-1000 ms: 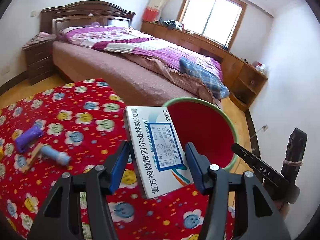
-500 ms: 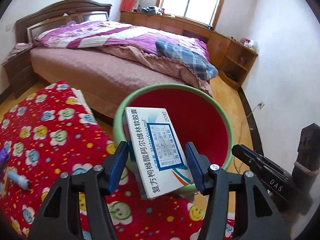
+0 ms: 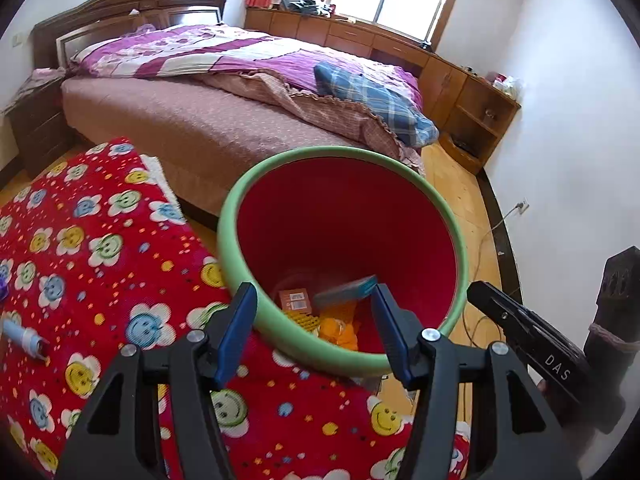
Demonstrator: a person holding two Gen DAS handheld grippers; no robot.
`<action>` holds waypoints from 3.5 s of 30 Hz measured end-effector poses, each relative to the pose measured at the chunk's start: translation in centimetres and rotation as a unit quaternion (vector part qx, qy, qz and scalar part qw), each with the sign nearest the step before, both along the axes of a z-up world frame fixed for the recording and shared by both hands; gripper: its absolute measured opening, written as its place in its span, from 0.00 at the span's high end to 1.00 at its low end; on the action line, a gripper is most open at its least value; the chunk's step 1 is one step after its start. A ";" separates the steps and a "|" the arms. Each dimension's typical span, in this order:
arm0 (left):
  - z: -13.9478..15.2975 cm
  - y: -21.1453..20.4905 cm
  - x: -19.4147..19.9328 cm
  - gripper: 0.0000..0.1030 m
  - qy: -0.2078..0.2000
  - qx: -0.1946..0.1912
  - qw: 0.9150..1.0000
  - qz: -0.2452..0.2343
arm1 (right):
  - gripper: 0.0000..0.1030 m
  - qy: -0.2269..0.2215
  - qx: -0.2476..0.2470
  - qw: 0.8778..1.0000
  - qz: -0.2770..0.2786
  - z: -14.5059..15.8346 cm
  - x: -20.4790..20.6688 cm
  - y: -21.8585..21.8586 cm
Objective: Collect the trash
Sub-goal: 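Carry both items over the red bin and open both tools to drop them, then move both open tools from the bin back over the quilt, then grasp the small yellow box with the left tool while the right tool grasps the light-blue tube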
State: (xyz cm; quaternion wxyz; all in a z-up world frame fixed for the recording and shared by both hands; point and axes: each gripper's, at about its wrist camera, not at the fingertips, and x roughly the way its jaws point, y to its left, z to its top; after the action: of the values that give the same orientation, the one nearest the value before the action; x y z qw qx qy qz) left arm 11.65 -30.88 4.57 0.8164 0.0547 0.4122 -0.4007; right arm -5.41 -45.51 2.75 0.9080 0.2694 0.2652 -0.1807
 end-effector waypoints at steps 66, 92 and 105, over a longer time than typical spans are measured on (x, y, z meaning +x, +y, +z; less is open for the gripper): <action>-3.8 34.8 14.1 0.32 -0.022 0.117 0.949 0.292 | 0.40 0.079 -0.014 0.984 0.160 -0.1 7.6 15.7; -4.8 34.4 11.5 0.54 -0.002 0.063 0.938 0.341 | 0.40 0.092 -0.043 0.961 0.258 -0.8 17.2 22.1; -5.3 34.8 11.6 0.54 -0.001 0.043 0.936 0.350 | 0.40 0.107 -0.060 0.941 0.317 -2.2 23.4 26.3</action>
State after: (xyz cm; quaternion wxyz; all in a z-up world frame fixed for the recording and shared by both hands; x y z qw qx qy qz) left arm 23.20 3.88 -0.76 0.9023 -0.0575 0.4214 -0.0712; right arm 17.96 -19.17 0.52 0.8990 0.0956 0.4211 0.0730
